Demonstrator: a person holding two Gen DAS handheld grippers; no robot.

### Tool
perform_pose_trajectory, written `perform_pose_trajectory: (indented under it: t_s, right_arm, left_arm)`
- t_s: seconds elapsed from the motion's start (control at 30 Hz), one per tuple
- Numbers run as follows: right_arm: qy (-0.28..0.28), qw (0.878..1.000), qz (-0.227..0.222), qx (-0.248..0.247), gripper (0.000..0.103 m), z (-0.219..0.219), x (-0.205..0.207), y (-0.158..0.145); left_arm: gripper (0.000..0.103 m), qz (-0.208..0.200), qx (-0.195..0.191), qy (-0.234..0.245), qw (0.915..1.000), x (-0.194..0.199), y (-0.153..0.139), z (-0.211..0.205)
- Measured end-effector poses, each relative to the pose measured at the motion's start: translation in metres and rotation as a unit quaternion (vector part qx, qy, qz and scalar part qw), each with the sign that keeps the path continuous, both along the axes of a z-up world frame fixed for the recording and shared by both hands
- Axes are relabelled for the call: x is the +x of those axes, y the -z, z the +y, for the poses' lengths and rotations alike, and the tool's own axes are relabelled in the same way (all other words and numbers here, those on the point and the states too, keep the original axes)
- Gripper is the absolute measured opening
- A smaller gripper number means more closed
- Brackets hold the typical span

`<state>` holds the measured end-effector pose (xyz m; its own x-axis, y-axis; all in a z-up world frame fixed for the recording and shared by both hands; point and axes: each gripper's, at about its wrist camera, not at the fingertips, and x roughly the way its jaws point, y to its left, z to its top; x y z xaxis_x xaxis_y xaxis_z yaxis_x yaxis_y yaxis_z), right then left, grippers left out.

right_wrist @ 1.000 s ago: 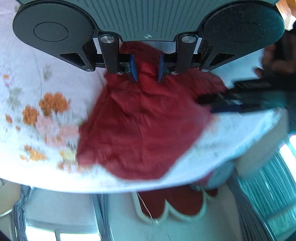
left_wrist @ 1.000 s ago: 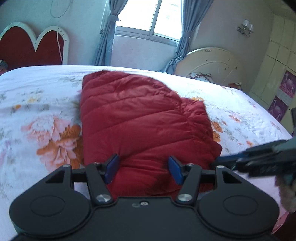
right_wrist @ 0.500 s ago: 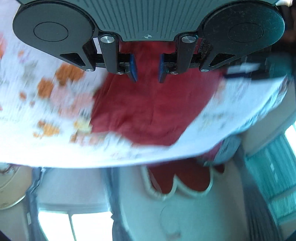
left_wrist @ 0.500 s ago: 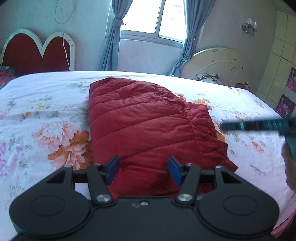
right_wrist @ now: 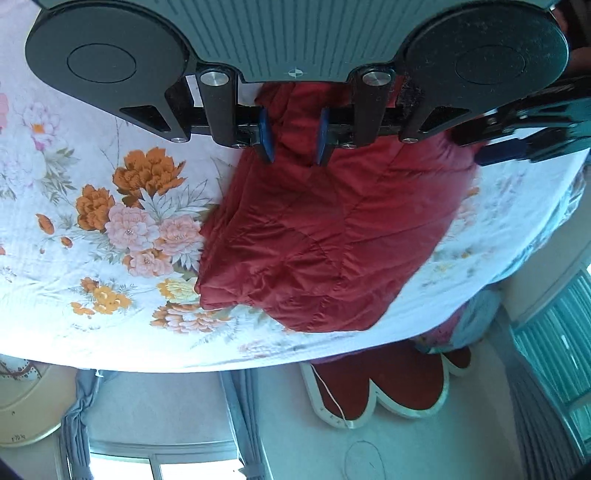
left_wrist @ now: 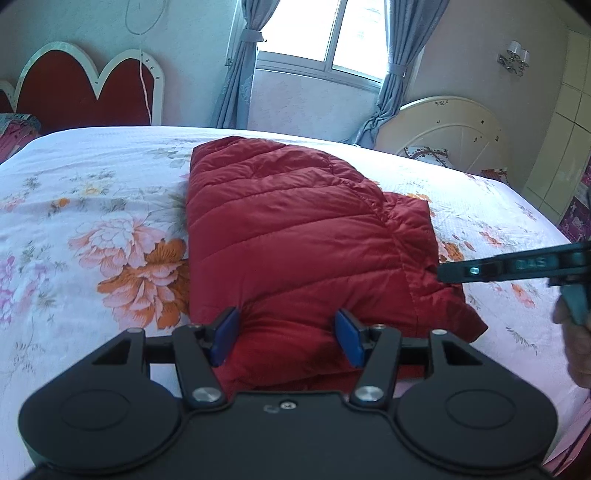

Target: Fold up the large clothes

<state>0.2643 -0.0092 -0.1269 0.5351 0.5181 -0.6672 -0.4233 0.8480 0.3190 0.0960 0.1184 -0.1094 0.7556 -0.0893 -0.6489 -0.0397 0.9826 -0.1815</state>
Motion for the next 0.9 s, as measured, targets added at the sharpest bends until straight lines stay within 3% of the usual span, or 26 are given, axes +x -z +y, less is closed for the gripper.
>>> perform_pose_trajectory:
  t_s: [0.1, 0.2, 0.27, 0.3, 0.33, 0.37, 0.57, 0.73, 0.9]
  right_arm:
    - [0.006, 1.000, -0.001, 0.004, 0.025, -0.003, -0.009, -0.008]
    - [0.009, 1.000, -0.021, 0.014, 0.025, -0.011, -0.032, -0.028]
    - [0.016, 0.999, -0.033, 0.016, 0.027, -0.017, -0.046, -0.042]
    - [0.025, 0.999, -0.038, 0.013, 0.063, -0.020, -0.053, -0.049]
    - [0.041, 0.998, -0.052, 0.008, 0.093, -0.023, -0.064, -0.058]
    - [0.059, 0.995, -0.084, 0.009, 0.103, -0.026, -0.076, -0.066]
    - [0.085, 0.990, -0.109, -0.022, 0.103, -0.032, -0.123, -0.090]
    - [0.089, 0.989, -0.113, -0.045, 0.103, -0.028, -0.161, -0.093]
    - [0.096, 0.986, -0.114, -0.072, 0.103, -0.028, -0.196, -0.094]
  left_arm:
    - [0.055, 0.004, -0.001, -0.010, 0.9999, -0.005, -0.003, -0.001]
    - [0.056, -0.012, -0.027, -0.026, 0.9993, -0.021, -0.019, -0.003]
    - [0.074, -0.027, -0.033, -0.046, 0.9980, -0.034, -0.034, -0.007]
    - [0.097, -0.040, -0.028, -0.064, 0.9968, -0.042, -0.043, -0.012]
    - [0.102, -0.059, -0.020, -0.081, 0.9947, -0.051, -0.053, -0.017]
    - [0.103, -0.075, -0.012, -0.092, 0.9929, -0.060, -0.063, -0.023]
    - [0.103, -0.046, 0.004, -0.082, 0.9956, -0.095, -0.102, -0.055]
    - [0.103, -0.035, 0.045, -0.071, 0.9959, -0.124, -0.111, -0.083]
    - [0.103, -0.034, 0.037, -0.060, 0.9969, -0.150, -0.114, -0.099]
